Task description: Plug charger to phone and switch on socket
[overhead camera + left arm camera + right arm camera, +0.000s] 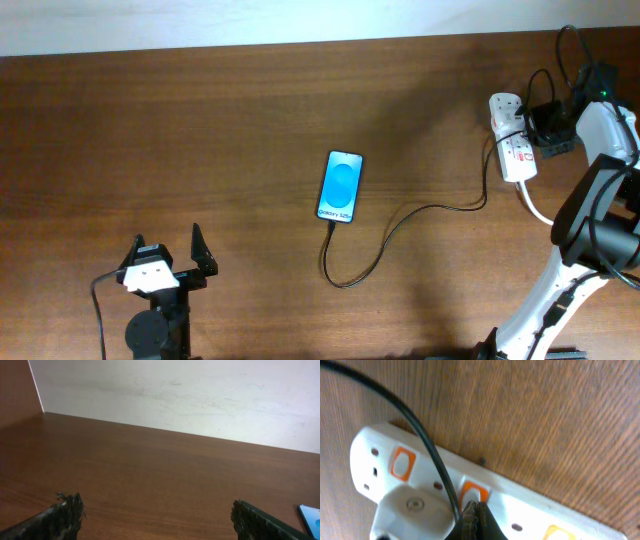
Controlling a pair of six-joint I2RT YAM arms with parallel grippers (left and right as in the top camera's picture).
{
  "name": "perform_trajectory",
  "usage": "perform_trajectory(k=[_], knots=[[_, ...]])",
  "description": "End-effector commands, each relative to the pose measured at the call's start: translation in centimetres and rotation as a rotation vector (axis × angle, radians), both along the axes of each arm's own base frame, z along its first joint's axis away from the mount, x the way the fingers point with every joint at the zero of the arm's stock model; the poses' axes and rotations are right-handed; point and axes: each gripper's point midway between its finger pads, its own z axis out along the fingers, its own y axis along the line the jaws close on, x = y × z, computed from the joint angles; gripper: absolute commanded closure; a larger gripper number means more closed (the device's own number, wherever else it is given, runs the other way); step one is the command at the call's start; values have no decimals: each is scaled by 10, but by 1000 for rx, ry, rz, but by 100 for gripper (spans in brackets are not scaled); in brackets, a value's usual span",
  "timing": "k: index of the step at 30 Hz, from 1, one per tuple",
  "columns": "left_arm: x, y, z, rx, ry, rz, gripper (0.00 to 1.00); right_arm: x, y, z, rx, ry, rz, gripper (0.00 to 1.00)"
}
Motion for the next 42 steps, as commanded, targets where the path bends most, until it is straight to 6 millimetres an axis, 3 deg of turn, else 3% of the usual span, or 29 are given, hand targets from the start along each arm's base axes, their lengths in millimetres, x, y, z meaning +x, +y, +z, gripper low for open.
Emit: perform_trajectory(k=[1, 6, 10, 12, 14, 15, 17, 19, 21, 23, 29, 32, 33, 36, 38, 40, 42], knots=[[0, -3, -2, -11, 2, -15, 1, 6, 3, 22, 6, -53, 26, 96], [0, -3, -1, -11, 2, -15, 1, 17, 1, 36, 0, -104, 51, 96], [0, -3, -1, -10, 2, -15, 1, 16, 3, 36, 3, -96, 53, 96], [0, -3, -2, -10, 2, -15, 1, 17, 18, 20, 26, -61, 80, 96], [0, -3, -2, -10, 2, -15, 1, 15, 52, -16, 26, 38, 168, 96], [0, -3, -2, -11, 2, -15, 1, 8, 57, -28, -13, 102, 175, 96], [0, -3, -2, -10, 2, -15, 1, 6, 53, -26, -34, 113, 164, 96], [0, -3, -1, -11, 2, -15, 1, 5, 33, 3, -47, 78, 124, 96], [0, -3, -2, -10, 2, -15, 1, 8, 15, 44, -73, 20, 90, 96], [0, -3, -2, -10, 2, -15, 0, 13, 8, 60, -92, -13, 83, 96], [0, -3, -1, -10, 2, -15, 1, 9, 10, 54, -88, 11, 83, 96], [0, -3, -1, -11, 2, -15, 1, 11, 10, 35, -76, 34, 85, 96], [0, -3, -1, -11, 2, -15, 1, 12, 9, 27, -75, 45, 81, 96], [0, -3, -1, -10, 2, -15, 1, 7, 21, -21, -40, 139, 105, 96], [0, -3, -1, -10, 2, -15, 1, 3, 29, -36, -30, 176, 123, 96], [0, -3, -2, -10, 2, -15, 1, 6, 24, -28, -53, 156, 153, 96], [0, -3, -2, -11, 2, -15, 1, 2, 10, 12, -82, 109, 148, 96]])
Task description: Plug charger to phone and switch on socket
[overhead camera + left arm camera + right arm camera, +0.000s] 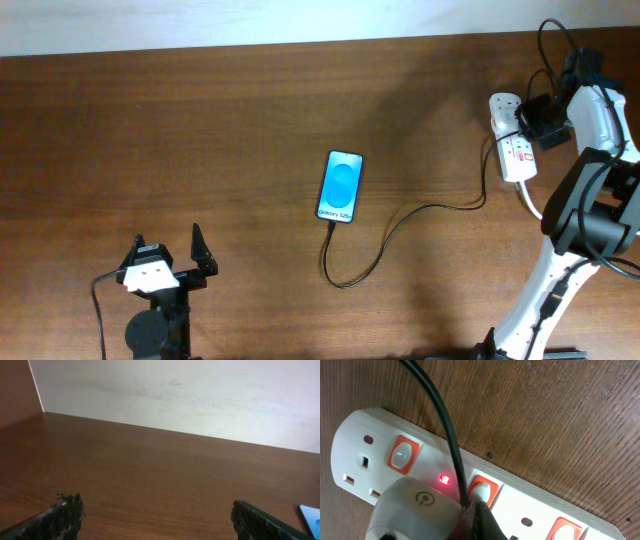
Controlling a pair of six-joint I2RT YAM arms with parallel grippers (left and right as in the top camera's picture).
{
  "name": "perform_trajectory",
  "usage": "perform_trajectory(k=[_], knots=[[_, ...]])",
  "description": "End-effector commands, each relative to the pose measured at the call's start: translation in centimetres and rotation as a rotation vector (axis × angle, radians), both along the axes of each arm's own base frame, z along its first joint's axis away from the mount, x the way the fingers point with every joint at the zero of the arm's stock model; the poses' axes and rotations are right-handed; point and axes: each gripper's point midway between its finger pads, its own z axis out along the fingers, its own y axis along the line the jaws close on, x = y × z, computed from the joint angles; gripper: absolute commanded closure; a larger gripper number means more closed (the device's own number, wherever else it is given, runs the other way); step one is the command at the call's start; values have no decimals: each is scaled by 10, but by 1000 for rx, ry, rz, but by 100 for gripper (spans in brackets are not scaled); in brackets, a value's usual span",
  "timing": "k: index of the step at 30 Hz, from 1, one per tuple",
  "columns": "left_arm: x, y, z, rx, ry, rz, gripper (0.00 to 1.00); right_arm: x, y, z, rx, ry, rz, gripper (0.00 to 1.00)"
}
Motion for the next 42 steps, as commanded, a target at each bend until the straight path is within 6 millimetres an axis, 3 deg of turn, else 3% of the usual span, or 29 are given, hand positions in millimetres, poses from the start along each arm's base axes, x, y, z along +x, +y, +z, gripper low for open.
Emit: perform_trajectory(k=[1, 2, 4, 5, 6, 7, 8, 10, 11, 12, 13, 15, 17, 20, 22, 26, 28, 29, 30, 32, 34, 36, 40, 42], knots=[[0, -3, -1, -10, 1, -15, 1, -8, -5, 40, -29, -40, 60, 96], [0, -3, -1, -10, 1, -15, 1, -14, -9, 71, -66, -77, 107, 96], [0, -3, -1, -10, 1, -15, 1, -49, -5, 168, -213, -167, 283, 96], [0, -3, -1, -10, 1, -15, 1, -62, 3, 196, -255, -194, 331, 96], [0, -3, -1, -10, 1, -15, 1, -83, 18, 237, -311, -245, 388, 96], [0, -3, -1, -10, 1, -15, 1, -101, 32, 265, -345, -284, 419, 96], [0, -3, -1, -10, 1, -15, 1, -134, 58, 307, -403, -354, 480, 96], [0, -3, -1, -10, 1, -15, 1, -188, 99, 356, -479, -468, 550, 96], [0, -3, -1, -10, 1, -15, 1, -224, 118, 374, -504, -522, 570, 75], [0, -3, -1, -10, 1, -15, 1, -245, 126, 379, -509, -535, 574, 29], [0, -3, -1, -10, 1, -15, 1, -275, 134, 382, -518, -545, 570, 1], [0, -3, -1, -10, 1, -15, 1, -319, 147, 387, -543, -583, 564, 1], [0, -3, -1, -10, 1, -15, 1, -348, 155, 395, -585, -648, 552, 1], [0, -3, -1, -10, 1, -15, 1, -380, 165, 387, -579, -655, 546, 1], [0, -3, -1, -10, 1, -15, 1, -387, 168, 372, -622, -616, 643, 1], [0, -3, -1, -10, 1, -15, 1, -394, 170, 302, -623, -610, 654, 1], [0, -3, -1, -10, 1, -15, 1, -361, 178, 284, -740, -912, 695, 1], [0, -3, -1, -10, 1, -15, 1, -351, 180, 278, -764, -983, 708, 1], [0, -3, -1, -10, 1, -15, 1, -342, 181, 272, -783, -1031, 713, 1], [0, -3, -1, -10, 1, -15, 1, -303, 181, 248, -813, -1118, 728, 1], [0, -3, -1, -10, 1, -15, 1, -272, 184, 238, -846, -1223, 733, 1], [0, -3, -1, -10, 1, -15, 1, -251, 192, 217, -851, -1292, 751, 1], [0, -3, -1, -10, 1, -15, 1, -235, 193, 164, -818, -1225, 769, 1], [0, -3, -1, -10, 1, -15, 1, -230, 192, 152, -825, -1228, 763, 1]])
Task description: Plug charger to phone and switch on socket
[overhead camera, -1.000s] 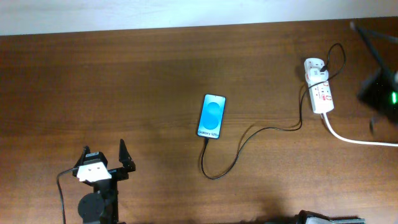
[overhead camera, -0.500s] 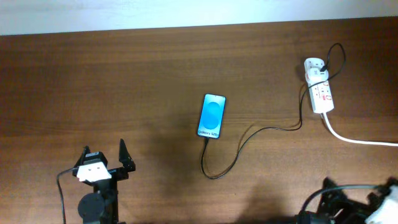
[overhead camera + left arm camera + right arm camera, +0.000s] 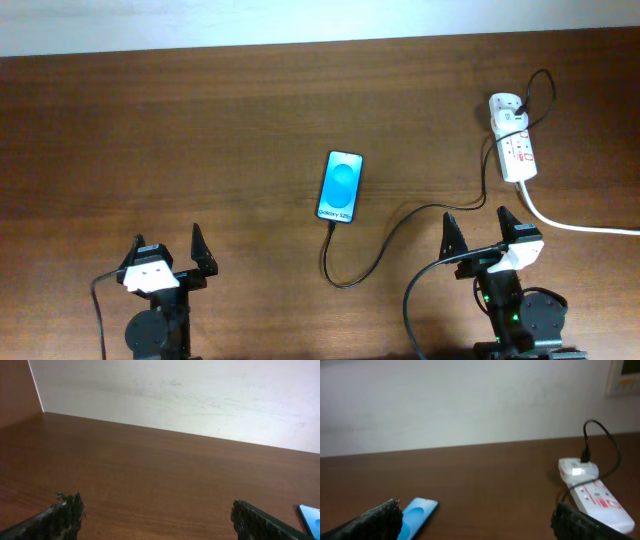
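Note:
The phone (image 3: 341, 186) lies mid-table with its blue screen lit, and the black charger cable (image 3: 400, 228) is plugged into its near end. The cable runs to the white charger on the white socket strip (image 3: 513, 145) at the far right. In the right wrist view the phone (image 3: 419, 512) is low left and the socket strip (image 3: 593, 496) at right. My right gripper (image 3: 482, 233) stands open at the near right edge, well away from the strip. My left gripper (image 3: 166, 251) stands open at the near left, nothing between its fingers (image 3: 65, 512).
A white mains lead (image 3: 580, 226) runs from the strip off the right edge. A pale wall (image 3: 470, 400) backs the brown table (image 3: 200, 130). In the left wrist view only the phone's corner (image 3: 311, 516) shows at lower right.
My right gripper was shut with its tip on the socket strip's switch, red light on. Now it is back at the near right edge, open. The left arm has not moved.
The phone lay cabled throughout. My right gripper was shut at the strip's switch with no light showing, then pressed on the switch with a red light lit. Now it rests open near the front edge, while the left gripper stayed open and still.

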Controlling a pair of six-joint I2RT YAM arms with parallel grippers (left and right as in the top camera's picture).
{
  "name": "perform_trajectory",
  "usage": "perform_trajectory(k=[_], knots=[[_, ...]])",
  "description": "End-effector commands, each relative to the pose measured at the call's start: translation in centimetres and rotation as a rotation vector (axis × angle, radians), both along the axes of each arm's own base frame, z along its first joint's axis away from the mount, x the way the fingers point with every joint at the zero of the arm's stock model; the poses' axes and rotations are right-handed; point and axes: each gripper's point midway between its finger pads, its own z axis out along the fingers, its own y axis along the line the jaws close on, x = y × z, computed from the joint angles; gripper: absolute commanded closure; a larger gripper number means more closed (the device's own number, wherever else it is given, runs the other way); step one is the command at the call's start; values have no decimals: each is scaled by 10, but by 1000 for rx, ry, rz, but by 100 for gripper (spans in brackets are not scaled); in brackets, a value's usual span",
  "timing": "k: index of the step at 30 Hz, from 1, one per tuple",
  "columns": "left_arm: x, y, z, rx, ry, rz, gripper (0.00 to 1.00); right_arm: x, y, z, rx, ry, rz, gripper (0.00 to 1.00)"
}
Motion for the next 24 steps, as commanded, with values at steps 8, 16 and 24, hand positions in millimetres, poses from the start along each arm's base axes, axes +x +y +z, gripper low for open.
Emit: perform_trajectory(k=[8, 16, 24], knots=[[0, -3, -2, -10, 2, -15, 1, 6, -5, -31, -2, 41, -34, 1], [0, -3, -2, -10, 2, -15, 1, 6, -5, -32, -2, 42, -34, 1], [0, -3, -2, -11, 2, -15, 1, 6, -5, -32, -2, 42, -34, 1]])
